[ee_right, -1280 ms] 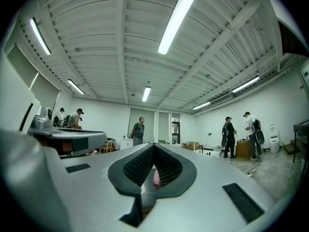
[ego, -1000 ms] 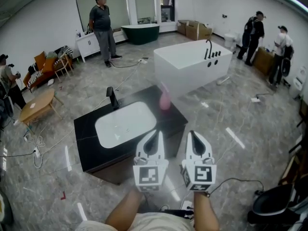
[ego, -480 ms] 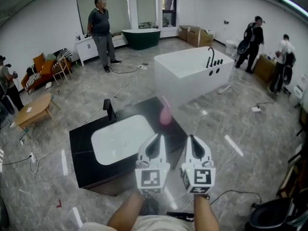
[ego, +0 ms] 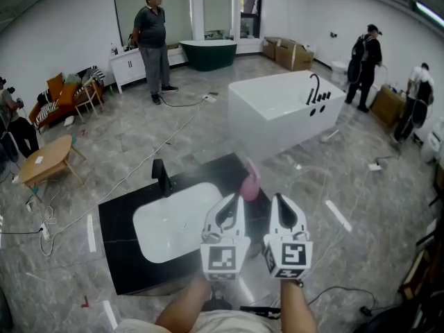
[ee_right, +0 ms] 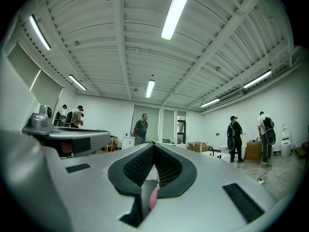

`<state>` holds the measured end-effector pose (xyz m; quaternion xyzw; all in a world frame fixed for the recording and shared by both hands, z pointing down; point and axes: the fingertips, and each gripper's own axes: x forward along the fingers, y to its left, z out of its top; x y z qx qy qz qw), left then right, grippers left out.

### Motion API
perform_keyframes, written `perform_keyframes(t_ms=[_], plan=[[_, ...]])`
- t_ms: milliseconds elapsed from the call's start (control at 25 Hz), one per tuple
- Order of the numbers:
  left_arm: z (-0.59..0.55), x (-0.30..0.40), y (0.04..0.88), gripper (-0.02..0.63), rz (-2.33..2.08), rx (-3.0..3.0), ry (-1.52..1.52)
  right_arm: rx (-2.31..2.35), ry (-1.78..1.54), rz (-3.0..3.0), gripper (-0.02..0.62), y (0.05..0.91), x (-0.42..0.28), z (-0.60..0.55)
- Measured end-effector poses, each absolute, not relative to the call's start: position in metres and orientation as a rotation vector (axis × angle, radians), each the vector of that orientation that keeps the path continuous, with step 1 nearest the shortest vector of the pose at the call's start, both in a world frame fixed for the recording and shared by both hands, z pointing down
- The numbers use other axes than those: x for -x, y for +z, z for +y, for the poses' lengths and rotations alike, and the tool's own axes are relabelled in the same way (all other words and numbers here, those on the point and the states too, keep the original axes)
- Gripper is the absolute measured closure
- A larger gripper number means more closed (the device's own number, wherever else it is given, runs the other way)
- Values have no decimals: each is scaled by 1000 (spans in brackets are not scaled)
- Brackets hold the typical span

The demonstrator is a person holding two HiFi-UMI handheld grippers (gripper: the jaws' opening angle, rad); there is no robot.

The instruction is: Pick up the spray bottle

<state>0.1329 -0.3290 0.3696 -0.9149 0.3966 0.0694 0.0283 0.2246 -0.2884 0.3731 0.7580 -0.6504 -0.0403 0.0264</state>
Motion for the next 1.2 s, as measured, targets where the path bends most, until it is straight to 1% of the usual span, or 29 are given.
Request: perform_keyframes(t_ms=[280, 560, 1000, 1200], plan=[[-383, -140, 372, 604, 1206, 2853, 236, -2335, -112, -1999, 592, 379, -229, -343], [-413, -154, 377, 604, 1222, 2854, 220, -2312, -108, -2027, 592, 388, -243, -379], [-461, -194, 384, 604, 1404, 2766, 182, -2182, -61, -2159, 592, 398, -289, -437], [-472, -204, 389, 604, 1474, 2731, 177, -2083, -40, -2230, 591, 416, -295, -456]])
